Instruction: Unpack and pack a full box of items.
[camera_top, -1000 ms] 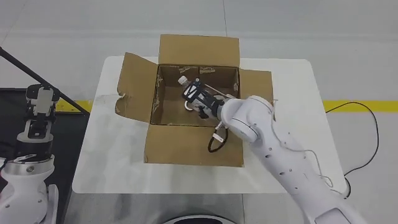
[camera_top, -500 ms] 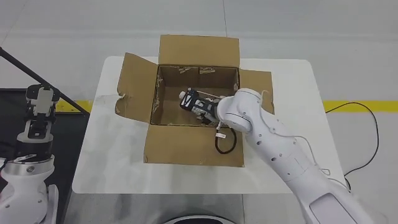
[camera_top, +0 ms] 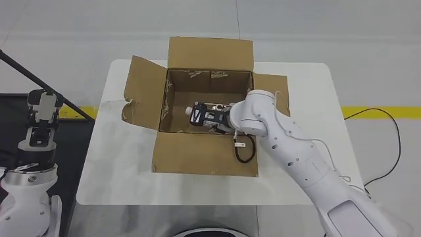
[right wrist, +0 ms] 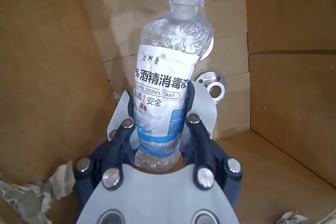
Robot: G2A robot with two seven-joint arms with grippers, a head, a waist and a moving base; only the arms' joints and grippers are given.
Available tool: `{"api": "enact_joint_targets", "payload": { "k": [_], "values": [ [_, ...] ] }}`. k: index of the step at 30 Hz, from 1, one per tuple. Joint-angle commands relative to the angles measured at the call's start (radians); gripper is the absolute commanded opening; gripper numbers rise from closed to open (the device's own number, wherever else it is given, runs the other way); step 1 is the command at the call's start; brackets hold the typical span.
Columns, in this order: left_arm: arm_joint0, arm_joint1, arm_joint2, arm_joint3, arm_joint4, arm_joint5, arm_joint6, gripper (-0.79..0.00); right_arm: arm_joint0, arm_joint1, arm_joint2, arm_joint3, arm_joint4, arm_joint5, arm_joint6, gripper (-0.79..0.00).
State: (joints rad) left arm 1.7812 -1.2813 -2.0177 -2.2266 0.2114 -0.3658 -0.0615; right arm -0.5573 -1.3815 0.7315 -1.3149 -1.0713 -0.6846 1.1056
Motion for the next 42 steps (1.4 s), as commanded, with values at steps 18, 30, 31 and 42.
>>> {"api": "enact_joint_targets", "payload": {
  "k": [18, 30, 31, 42],
  "values": [
    [0.000, 0.000, 0.000, 0.000, 0.000, 0.000, 0.000, 0.000, 0.102, -0.020, -0.116, 0.097, 0.093, -0.012, 0.018, -0.252],
    [-0.022, 0.003, -0.004, 0.040, -0.001, 0.077, -0.062, 0.000, 0.018, 0.041, 0.068, -0.080, 0.119, 0.059, -0.043, 0.000],
    [-0.022, 0.004, -0.003, 0.046, -0.002, 0.088, -0.087, 0.000, -0.002, 0.050, 0.102, -0.112, 0.121, 0.085, -0.051, 0.000],
    [-0.074, 0.025, 0.065, 0.118, -0.020, 0.148, -0.380, 0.000, -0.332, 0.134, 0.491, -0.514, 0.237, 0.220, -0.183, 0.000]
  ]
}}
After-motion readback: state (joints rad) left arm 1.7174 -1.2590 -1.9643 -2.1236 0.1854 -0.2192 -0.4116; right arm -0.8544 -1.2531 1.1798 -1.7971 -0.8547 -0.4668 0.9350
